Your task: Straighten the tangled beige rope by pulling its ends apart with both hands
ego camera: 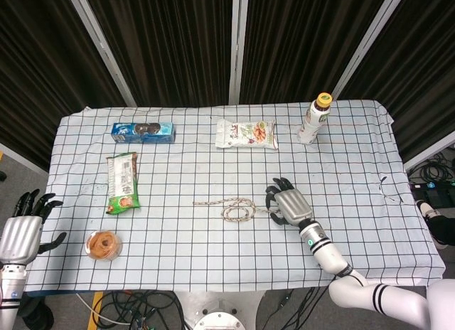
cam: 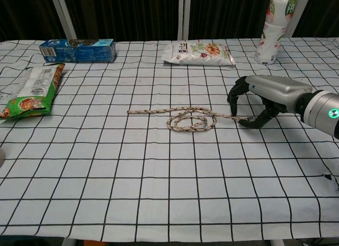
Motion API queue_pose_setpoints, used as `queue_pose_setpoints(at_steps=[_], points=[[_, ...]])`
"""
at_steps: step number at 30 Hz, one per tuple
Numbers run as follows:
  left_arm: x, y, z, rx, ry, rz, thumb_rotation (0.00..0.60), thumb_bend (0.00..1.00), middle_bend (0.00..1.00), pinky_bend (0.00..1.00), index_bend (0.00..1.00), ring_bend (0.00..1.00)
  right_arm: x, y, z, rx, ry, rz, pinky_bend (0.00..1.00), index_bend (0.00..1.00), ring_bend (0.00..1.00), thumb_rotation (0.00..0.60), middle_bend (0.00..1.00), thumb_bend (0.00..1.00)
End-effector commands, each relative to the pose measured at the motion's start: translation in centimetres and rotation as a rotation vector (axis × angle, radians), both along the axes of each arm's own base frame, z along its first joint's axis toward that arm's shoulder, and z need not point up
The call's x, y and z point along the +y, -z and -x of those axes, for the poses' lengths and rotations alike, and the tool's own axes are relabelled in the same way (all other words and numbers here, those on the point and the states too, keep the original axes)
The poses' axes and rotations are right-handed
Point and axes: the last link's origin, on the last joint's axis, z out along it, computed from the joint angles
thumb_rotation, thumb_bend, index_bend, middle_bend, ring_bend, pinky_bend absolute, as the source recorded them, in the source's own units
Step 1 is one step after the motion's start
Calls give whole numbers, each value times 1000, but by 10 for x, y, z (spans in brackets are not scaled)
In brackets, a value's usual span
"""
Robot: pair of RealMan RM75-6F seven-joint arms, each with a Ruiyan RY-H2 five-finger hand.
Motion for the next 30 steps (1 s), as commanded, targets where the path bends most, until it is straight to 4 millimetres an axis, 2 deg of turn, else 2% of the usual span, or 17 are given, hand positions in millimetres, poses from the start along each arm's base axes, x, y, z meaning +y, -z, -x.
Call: queue_pose_setpoints(at_steps=[1, 21, 26, 30], points=[[0, 0, 0, -1, 0, -2, 600, 171, 138, 0, 257, 0, 0, 2, -1, -2, -1, -1, 23, 510, 0, 600, 236, 316], [2, 0, 0, -2, 9, -1, 600, 171, 138, 0, 257, 0, -1, 4, -2, 1, -5, -2, 23, 557, 0, 600, 242, 410], [21, 2, -17, -14, 103, 23, 600, 168, 138, 0, 257, 0, -3, -7, -4, 14, -28, 30, 23, 588, 0, 600, 256, 437], [50, 8, -44, -62, 214, 91, 600, 161, 138, 0, 265, 0, -9, -24, -7, 26, -47, 83, 24, 608, 0, 600, 262, 450]])
